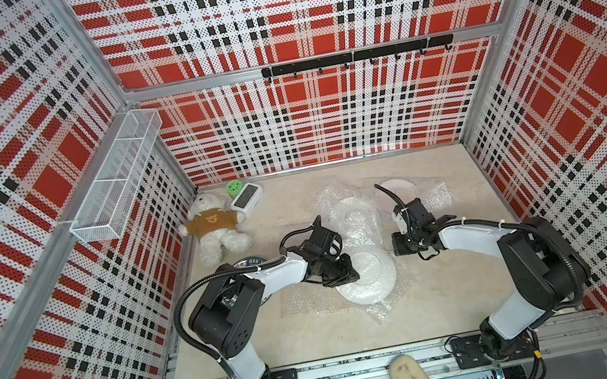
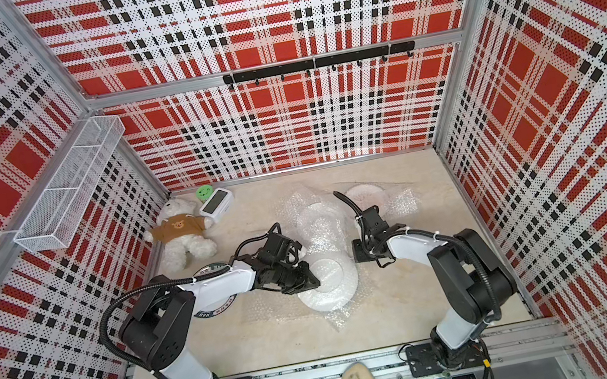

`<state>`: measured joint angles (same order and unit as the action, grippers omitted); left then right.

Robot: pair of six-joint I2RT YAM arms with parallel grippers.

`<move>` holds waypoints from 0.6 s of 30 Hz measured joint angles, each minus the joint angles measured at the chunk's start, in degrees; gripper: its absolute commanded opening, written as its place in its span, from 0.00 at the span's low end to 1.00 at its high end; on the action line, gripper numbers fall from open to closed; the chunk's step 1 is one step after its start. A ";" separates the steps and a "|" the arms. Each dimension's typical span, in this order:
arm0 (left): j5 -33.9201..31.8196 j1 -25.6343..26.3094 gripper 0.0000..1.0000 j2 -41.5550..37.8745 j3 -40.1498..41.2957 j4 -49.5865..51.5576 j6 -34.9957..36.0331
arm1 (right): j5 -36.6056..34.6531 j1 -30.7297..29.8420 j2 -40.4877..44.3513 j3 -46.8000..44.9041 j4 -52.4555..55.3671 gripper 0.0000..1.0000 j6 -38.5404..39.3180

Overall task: Unpack dinner plates from bubble wrap
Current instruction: Unwrap the bubble wrap.

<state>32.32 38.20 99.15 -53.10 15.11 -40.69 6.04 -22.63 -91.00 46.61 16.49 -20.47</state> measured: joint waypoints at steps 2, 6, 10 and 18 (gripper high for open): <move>0.44 -0.09 0.15 0.02 -0.68 0.81 0.07 | -0.02 0.15 1.29 0.02 0.07 0.35 -0.11; 0.94 -0.17 0.15 0.02 -2.93 1.31 0.37 | -0.09 0.00 3.98 0.72 1.27 0.40 0.20; 1.11 -0.15 0.15 0.04 -3.32 1.55 0.55 | 0.02 -1.92 4.24 3.32 2.71 0.46 1.31; 0.66 0.46 0.15 0.70 -3.28 2.21 0.59 | 1.60 -5.86 -2.58 8.24 2.99 0.53 2.99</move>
<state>32.97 38.65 99.85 -56.38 17.32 -40.10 7.64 -28.49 -93.58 54.85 19.49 -17.47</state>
